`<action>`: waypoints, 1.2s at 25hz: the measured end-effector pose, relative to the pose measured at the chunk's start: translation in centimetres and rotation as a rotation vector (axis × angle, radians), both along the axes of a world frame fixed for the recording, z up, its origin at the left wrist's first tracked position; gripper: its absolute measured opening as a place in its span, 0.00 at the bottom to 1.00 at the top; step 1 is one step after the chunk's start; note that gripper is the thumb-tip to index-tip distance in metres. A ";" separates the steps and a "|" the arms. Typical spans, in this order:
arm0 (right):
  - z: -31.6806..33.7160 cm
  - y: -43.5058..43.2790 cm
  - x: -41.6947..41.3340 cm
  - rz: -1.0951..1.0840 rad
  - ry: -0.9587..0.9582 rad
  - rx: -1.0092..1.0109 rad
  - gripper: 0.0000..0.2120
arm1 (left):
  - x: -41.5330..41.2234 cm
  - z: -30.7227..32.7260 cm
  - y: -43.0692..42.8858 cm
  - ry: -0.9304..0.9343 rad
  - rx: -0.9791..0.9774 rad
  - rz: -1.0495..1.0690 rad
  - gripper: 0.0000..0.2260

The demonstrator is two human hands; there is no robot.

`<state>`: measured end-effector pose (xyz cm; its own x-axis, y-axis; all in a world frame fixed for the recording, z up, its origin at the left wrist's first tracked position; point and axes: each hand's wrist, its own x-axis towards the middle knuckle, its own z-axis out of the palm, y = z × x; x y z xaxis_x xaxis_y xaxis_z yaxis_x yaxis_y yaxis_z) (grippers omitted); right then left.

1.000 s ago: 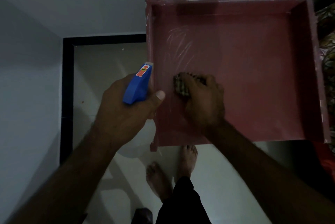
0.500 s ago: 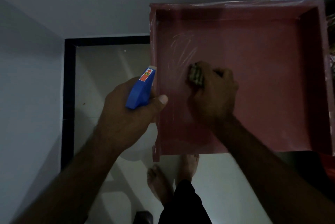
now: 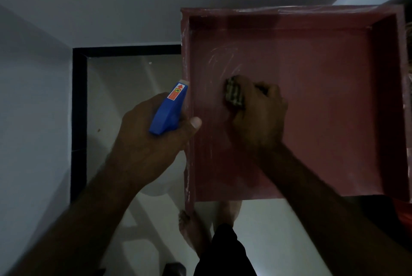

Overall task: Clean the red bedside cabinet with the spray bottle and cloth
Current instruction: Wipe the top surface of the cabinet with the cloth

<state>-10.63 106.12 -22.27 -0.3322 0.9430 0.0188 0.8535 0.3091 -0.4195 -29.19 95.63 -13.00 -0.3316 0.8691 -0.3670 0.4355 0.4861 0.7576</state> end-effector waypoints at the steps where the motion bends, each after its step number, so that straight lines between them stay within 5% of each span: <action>1: 0.0 0.0 0.0 0.031 0.010 0.006 0.33 | -0.1 0.1 0.2 -0.005 0.009 -0.006 0.14; 5: 0.1 1.7 0.4 -0.130 0.071 0.010 0.30 | -0.6 0.3 1.2 0.001 0.016 0.003 0.18; 9: -0.4 1.4 -0.1 0.070 0.002 0.040 0.34 | -1.1 0.5 2.0 0.011 0.007 0.019 0.18; 13: -0.4 3.4 -0.1 -0.126 0.004 0.019 0.29 | -1.4 0.5 2.7 0.008 -0.010 0.020 0.22; 17: -0.6 2.5 -1.3 0.054 -0.015 0.016 0.34 | -1.4 0.6 3.1 0.001 -0.011 0.040 0.23; 22: 0.0 5.2 -0.8 -0.227 0.039 -0.018 0.33 | -1.5 0.5 3.7 0.011 0.002 0.016 0.22; 27: 0.1 4.7 -2.3 0.046 -0.010 -0.014 0.36 | -1.9 0.7 4.4 0.012 0.001 0.030 0.24; 30: 0.2 6.9 -1.4 -0.165 0.007 -0.024 0.31 | -2.2 0.7 4.5 0.000 0.006 0.031 0.22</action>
